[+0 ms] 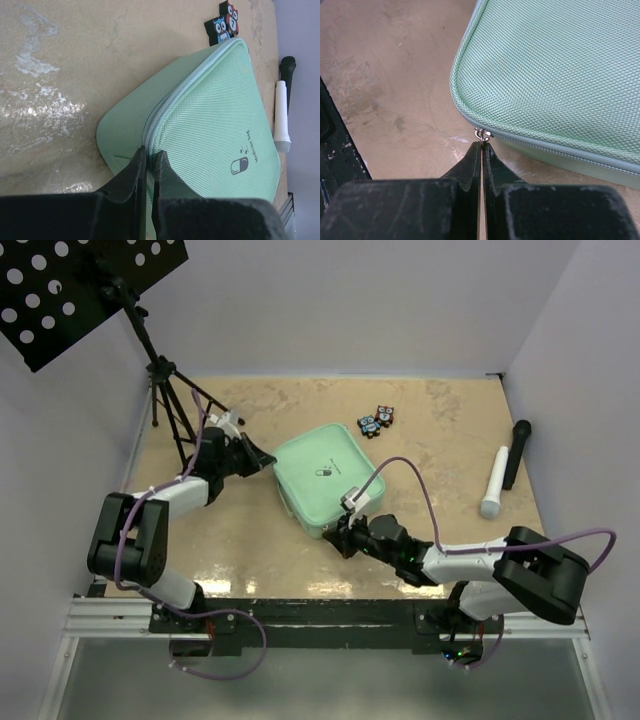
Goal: Organize the medicine kit
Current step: Zip the medicine box at the center of the board.
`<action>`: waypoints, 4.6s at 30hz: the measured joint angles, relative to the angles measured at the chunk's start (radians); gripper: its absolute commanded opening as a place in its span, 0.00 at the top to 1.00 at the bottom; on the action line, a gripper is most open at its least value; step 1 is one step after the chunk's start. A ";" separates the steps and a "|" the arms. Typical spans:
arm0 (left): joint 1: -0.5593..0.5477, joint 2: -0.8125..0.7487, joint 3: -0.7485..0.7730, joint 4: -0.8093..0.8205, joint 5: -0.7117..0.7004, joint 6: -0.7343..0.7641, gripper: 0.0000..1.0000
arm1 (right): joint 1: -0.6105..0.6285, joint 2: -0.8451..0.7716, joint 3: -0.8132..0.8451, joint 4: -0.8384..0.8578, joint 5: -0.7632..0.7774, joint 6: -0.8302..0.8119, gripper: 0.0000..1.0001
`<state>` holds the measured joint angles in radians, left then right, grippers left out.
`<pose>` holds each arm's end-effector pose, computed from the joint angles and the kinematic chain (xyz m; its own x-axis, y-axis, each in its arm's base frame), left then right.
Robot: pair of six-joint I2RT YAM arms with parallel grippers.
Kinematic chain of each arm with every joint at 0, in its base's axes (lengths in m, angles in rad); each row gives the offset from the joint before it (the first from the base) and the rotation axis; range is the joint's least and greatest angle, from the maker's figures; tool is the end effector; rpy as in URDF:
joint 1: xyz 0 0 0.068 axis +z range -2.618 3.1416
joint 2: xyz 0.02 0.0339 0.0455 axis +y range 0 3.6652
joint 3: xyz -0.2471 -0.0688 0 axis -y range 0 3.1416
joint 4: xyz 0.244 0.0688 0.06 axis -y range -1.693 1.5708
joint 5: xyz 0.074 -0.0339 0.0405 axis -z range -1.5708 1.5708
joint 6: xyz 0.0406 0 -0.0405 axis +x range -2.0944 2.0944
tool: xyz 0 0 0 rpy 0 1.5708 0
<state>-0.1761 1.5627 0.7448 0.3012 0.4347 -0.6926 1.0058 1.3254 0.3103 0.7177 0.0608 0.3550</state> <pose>0.3170 -0.0738 0.1688 -0.7060 -0.4626 -0.5363 0.0892 0.6931 -0.7153 0.1355 0.2091 0.1440 -0.4293 -0.0293 -0.9027 -0.7068 0.6331 0.3156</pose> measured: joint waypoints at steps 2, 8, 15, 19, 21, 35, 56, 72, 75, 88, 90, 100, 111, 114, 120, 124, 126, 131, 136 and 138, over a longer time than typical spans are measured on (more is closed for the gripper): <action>0.000 -0.018 -0.032 0.029 -0.020 -0.023 1.00 | 0.002 0.010 0.004 0.001 -0.006 -0.003 1.00; -0.001 -0.127 -0.160 0.088 -0.136 -0.105 1.00 | 0.057 0.058 0.038 0.000 0.001 -0.035 1.00; -0.001 -0.244 -0.250 0.081 -0.278 -0.164 1.00 | 0.102 0.124 0.103 -0.004 -0.002 -0.056 1.00; -0.001 -0.287 -0.270 0.062 -0.345 -0.176 1.00 | 0.113 0.164 0.145 -0.009 -0.012 -0.066 1.00; -0.001 -0.303 -0.280 0.058 -0.374 -0.182 1.00 | 0.115 0.184 0.163 -0.010 -0.024 -0.069 1.00; -0.036 -0.340 -0.329 0.095 -0.526 -0.224 1.00 | 0.167 0.336 0.309 -0.007 -0.076 -0.069 1.00; -0.071 -0.396 -0.331 0.009 -0.532 -0.252 1.00 | 0.159 0.123 0.082 0.052 0.019 -0.012 1.00; -0.075 -0.402 -0.346 0.016 -0.525 -0.309 1.00 | 0.156 0.035 -0.027 0.136 0.051 0.038 0.90; -0.075 -0.402 -0.346 0.013 -0.525 -0.310 0.96 | 0.156 0.035 -0.027 0.138 0.052 0.040 0.72; -0.074 -0.396 -0.279 -0.101 -0.525 -0.242 0.66 | 0.156 0.089 -0.026 0.204 0.079 0.046 0.57; -0.069 -0.396 -0.264 -0.132 -0.529 -0.222 0.62 | 0.156 0.113 -0.026 0.206 0.079 0.046 0.57; -0.034 -0.396 -0.159 -0.272 -0.596 -0.115 0.43 | 0.156 0.192 -0.015 0.254 0.084 0.053 0.57; -0.025 -0.241 -0.008 -0.295 -0.573 -0.022 0.40 | 0.156 0.207 0.002 0.283 0.088 0.070 0.77; -0.024 -0.204 -0.007 -0.296 -0.544 -0.017 0.40 | 0.156 0.212 0.004 0.288 0.094 0.074 0.84; -0.022 -0.169 -0.007 -0.260 -0.489 -0.016 0.43 | 0.161 0.208 0.004 0.293 0.101 0.088 0.99; -0.022 -0.146 -0.020 -0.206 -0.437 -0.014 0.49 | 0.161 0.186 0.002 0.285 0.108 0.094 1.00; -0.020 -0.144 -0.042 -0.160 -0.411 -0.019 0.50 | 0.159 0.159 -0.008 0.272 0.116 0.093 1.00; -0.014 -0.144 -0.126 -0.003 -0.364 -0.070 0.51 | 0.108 0.083 -0.032 0.204 0.110 0.082 1.00; -0.015 -0.144 -0.180 0.104 -0.366 -0.125 0.50 | -0.007 0.023 -0.035 0.106 0.087 0.059 1.00; -0.021 -0.144 -0.195 0.132 -0.373 -0.143 0.49 | -0.056 0.000 -0.035 0.067 0.092 0.052 1.00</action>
<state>-0.1970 1.4185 0.5495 0.4335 0.0620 -0.8352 0.9497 1.3251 0.2749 0.7849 0.1528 0.4072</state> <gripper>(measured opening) 0.497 0.012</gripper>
